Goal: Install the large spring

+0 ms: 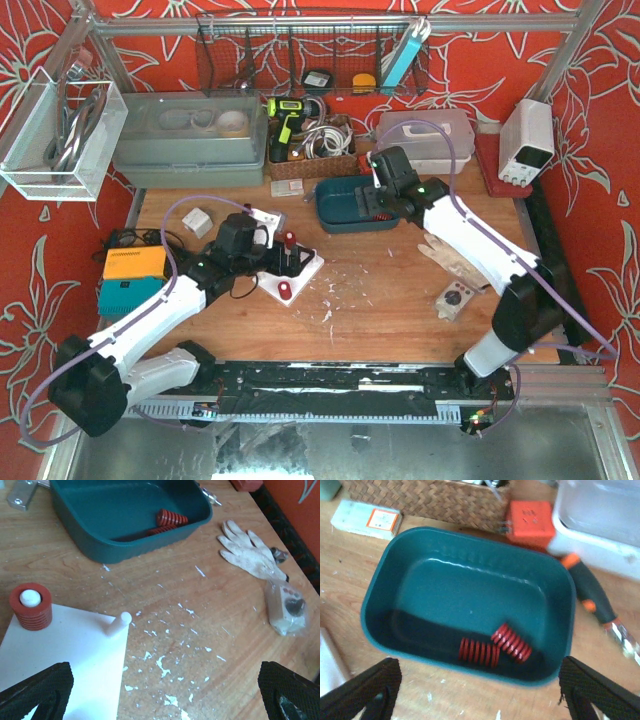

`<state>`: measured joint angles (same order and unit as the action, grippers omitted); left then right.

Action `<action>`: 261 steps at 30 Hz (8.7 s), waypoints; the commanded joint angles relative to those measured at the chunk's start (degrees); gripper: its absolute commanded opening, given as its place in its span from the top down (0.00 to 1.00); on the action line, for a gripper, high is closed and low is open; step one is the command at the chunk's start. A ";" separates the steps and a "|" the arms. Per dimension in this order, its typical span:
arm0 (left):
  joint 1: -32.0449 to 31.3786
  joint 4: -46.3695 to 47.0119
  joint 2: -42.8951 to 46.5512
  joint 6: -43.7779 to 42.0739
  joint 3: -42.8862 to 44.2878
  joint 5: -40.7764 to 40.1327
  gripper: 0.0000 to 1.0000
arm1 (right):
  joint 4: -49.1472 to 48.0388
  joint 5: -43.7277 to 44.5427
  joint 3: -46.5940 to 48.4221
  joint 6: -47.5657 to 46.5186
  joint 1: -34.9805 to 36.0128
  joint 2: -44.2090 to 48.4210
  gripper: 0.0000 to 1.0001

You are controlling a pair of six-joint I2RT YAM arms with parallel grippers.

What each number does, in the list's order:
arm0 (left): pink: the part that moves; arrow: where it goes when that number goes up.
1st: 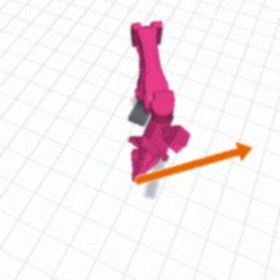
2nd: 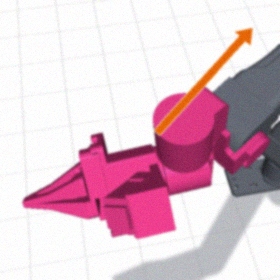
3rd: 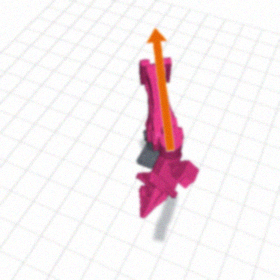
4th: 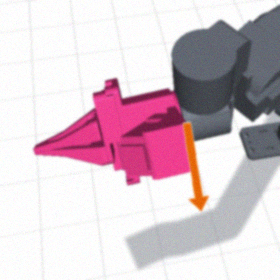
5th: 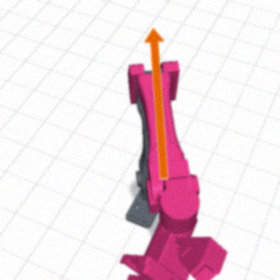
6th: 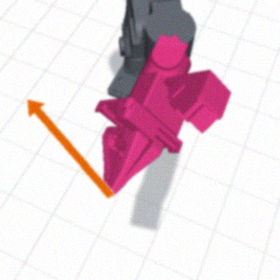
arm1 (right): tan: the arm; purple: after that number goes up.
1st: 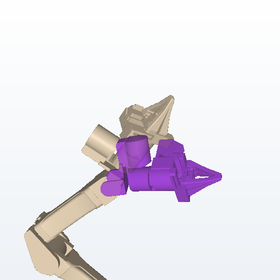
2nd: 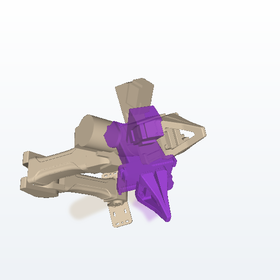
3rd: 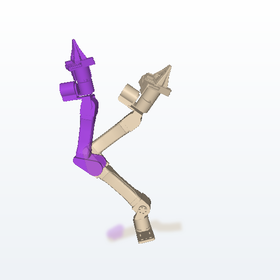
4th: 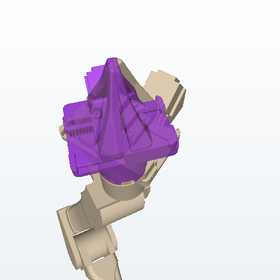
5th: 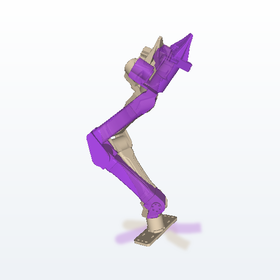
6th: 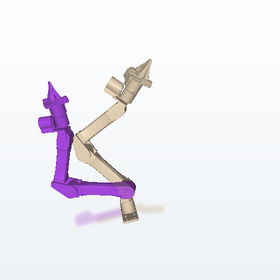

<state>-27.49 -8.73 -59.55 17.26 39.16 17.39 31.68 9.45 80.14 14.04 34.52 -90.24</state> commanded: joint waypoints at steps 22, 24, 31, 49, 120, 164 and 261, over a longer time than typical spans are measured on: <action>-0.73 -28.85 4.38 6.43 15.37 -5.70 0.00 | 25.60 0.69 27.77 10.83 -4.83 -28.64 0.41; -0.72 -29.82 0.72 4.58 17.55 -5.77 0.00 | 25.68 -0.22 29.32 9.81 -5.03 -30.77 0.38; -0.73 -28.03 -0.95 4.07 18.59 -2.55 0.00 | 26.54 -3.89 28.41 -17.51 -7.36 -30.81 0.37; -0.73 -33.13 -3.66 3.48 21.09 -3.12 0.00 | 20.57 -19.07 20.99 -31.29 -13.82 -29.95 0.43; -0.64 -33.86 -4.12 7.82 21.90 -10.28 0.00 | 11.76 -17.32 30.31 -23.35 -12.35 -31.59 1.00; -6.12 -2.09 -12.27 28.44 23.77 22.42 0.33 | -14.40 -27.28 -25.59 -18.13 9.09 32.43 1.00; -3.39 -22.29 -10.26 16.06 6.05 -36.39 1.00 | 0.04 -4.93 -29.27 -11.44 13.92 42.94 0.01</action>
<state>-31.07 -29.56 -68.45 33.85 46.11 -18.02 30.81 3.05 50.57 2.50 48.25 -48.14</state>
